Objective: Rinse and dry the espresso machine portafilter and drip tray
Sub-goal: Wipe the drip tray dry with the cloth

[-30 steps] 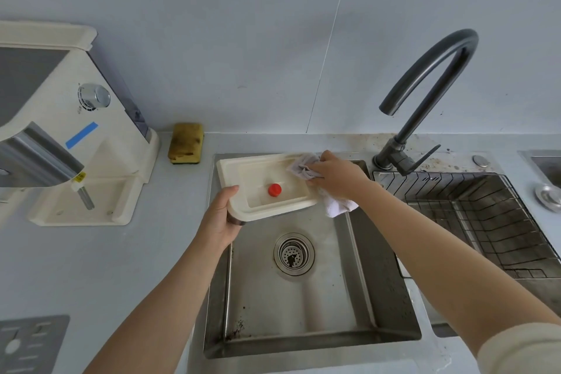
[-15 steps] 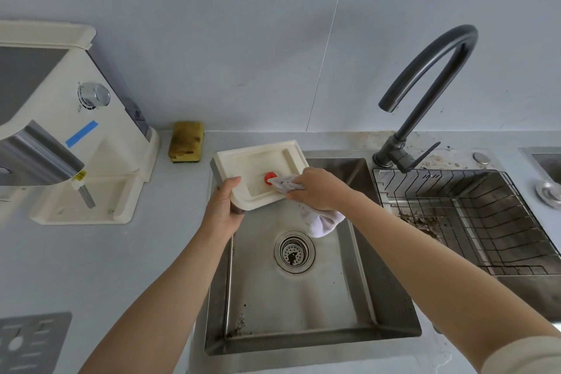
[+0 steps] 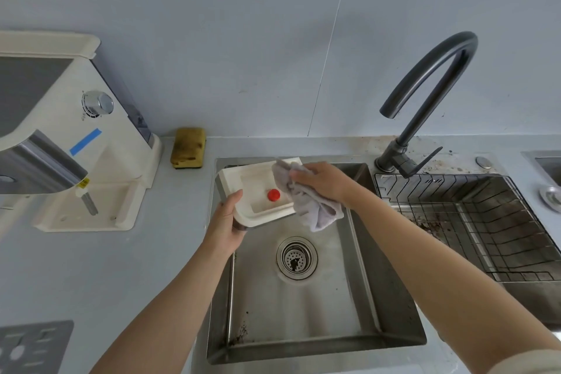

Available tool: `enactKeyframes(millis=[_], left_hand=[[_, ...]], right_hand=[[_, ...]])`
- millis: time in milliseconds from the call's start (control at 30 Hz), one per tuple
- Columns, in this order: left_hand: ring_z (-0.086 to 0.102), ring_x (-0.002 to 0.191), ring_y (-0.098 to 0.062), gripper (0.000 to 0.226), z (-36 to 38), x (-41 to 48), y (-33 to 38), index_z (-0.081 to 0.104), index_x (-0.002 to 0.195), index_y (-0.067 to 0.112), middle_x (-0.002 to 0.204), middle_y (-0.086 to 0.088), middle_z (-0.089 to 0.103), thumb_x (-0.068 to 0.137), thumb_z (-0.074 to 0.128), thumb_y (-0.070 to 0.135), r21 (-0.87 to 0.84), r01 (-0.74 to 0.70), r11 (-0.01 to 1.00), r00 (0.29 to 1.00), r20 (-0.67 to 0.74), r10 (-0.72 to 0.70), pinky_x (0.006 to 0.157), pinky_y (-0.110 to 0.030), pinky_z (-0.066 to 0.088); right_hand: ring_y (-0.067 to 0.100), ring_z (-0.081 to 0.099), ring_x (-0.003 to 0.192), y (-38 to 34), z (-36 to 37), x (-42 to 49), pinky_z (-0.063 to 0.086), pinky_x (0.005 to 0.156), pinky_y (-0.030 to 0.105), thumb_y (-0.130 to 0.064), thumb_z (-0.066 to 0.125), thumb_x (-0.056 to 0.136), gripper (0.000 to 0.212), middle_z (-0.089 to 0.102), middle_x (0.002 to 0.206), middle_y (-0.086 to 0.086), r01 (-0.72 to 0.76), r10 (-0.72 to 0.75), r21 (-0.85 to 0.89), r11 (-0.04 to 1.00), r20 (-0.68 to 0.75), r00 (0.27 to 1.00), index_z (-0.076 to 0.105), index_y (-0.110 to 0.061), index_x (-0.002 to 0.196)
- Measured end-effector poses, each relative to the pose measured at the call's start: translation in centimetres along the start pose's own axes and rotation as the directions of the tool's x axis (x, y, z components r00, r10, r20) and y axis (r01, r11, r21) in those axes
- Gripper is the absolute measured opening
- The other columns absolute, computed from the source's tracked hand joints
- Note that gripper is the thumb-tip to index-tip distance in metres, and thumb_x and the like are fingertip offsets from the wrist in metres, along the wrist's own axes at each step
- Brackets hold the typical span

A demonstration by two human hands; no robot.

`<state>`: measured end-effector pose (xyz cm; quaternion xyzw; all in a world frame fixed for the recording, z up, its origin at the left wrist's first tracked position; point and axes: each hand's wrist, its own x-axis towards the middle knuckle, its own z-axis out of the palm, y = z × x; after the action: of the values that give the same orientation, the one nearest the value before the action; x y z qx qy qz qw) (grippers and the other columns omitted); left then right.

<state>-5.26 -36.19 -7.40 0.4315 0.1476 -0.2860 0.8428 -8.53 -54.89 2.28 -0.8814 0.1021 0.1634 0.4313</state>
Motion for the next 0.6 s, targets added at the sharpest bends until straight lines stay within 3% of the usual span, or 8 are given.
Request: enactKeyframes(millis=[133,233,300,400,433,500,533,600], left_hand=[[0.068,0.083,-0.016,0.078,0.5,-0.1,-0.4,0.060,0.104,0.024,0.090,0.001,0.071,0.034,0.089,0.040,0.035,0.020,0.999,0.998,0.061,-0.022,0.062,-0.030,0.053],[0.067,0.077,-0.014,0.056,1.3,-0.1,-0.8,0.062,0.097,0.025,0.083,0.003,0.071,0.045,0.077,0.039,0.055,0.018,0.998,0.993,0.116,-0.025,0.063,-0.029,0.041],[0.068,0.073,-0.014,0.049,1.7,-0.2,-1.1,0.063,0.094,0.023,0.083,0.001,0.071,0.048,0.074,0.037,0.048,0.048,0.998,0.992,0.117,-0.053,0.065,-0.030,0.044],[0.071,0.076,-0.015,0.059,1.7,-0.5,-1.1,0.065,0.097,0.020,0.085,0.000,0.073,0.042,0.084,0.033,0.057,0.067,0.996,0.987,0.144,-0.075,0.067,-0.030,0.056],[0.071,0.078,-0.015,0.071,1.6,-0.6,-1.0,0.065,0.098,0.020,0.086,-0.001,0.074,0.033,0.089,0.036,0.068,0.070,0.995,0.986,0.146,-0.079,0.069,-0.030,0.057],[0.071,0.080,-0.015,0.081,1.3,-0.6,-0.6,0.064,0.100,0.021,0.088,-0.001,0.073,0.026,0.091,0.039,0.091,0.068,0.994,0.986,0.143,-0.081,0.070,-0.031,0.057],[0.070,0.080,-0.015,0.077,1.1,-0.5,-0.4,0.063,0.101,0.021,0.087,0.000,0.073,0.030,0.089,0.036,0.100,0.065,0.993,0.987,0.140,-0.078,0.071,-0.032,0.058],[0.068,0.083,-0.016,0.061,0.9,-0.5,-0.1,0.061,0.103,0.021,0.087,0.000,0.071,0.046,0.080,0.033,0.110,0.070,0.992,0.988,0.129,-0.084,0.077,-0.035,0.056]], right_hand=[[0.017,0.047,0.067,0.5,-1.1,1.3,0.038,0.063,0.023,-0.032,0.044,0.096,0.032,0.053,0.071,0.005,-0.064,0.056,-0.069,0.996,-0.115,0.992,0.052,-0.012,0.073],[0.018,0.046,0.068,1.2,-0.4,2.3,0.035,0.060,0.024,-0.035,0.043,0.094,0.036,0.048,0.068,0.002,-0.144,0.110,-0.247,0.958,-0.150,0.983,0.044,-0.015,0.064],[0.017,0.050,0.067,1.1,0.5,2.5,0.036,0.060,0.024,-0.040,0.041,0.094,0.038,0.049,0.067,0.000,-0.182,0.136,-0.276,0.944,-0.178,0.975,0.047,-0.016,0.065],[0.023,0.060,0.092,0.5,1.8,2.8,0.042,0.074,0.029,-0.042,0.039,0.095,0.041,0.064,0.092,0.005,-0.212,0.162,-0.296,0.931,-0.184,0.969,0.063,-0.010,0.099],[0.023,0.061,0.093,0.3,2.2,2.8,0.043,0.076,0.029,-0.042,0.039,0.095,0.042,0.066,0.093,0.005,-0.212,0.167,-0.266,0.940,-0.184,0.969,0.064,-0.009,0.101],[0.022,0.059,0.084,0.0,2.9,2.6,0.042,0.071,0.027,-0.043,0.042,0.094,0.038,0.063,0.079,-0.001,-0.185,0.151,-0.227,0.956,-0.162,0.975,0.063,-0.012,0.085],[0.020,0.058,0.082,-0.2,3.3,2.6,0.042,0.068,0.027,-0.044,0.043,0.093,0.036,0.062,0.077,-0.002,-0.162,0.132,-0.235,0.958,-0.139,0.981,0.061,-0.015,0.081],[0.020,0.059,0.084,-0.5,3.9,2.7,0.044,0.074,0.029,-0.045,0.044,0.092,0.038,0.067,0.089,0.002,-0.106,0.081,-0.256,0.961,-0.105,0.991,0.066,-0.014,0.090]])
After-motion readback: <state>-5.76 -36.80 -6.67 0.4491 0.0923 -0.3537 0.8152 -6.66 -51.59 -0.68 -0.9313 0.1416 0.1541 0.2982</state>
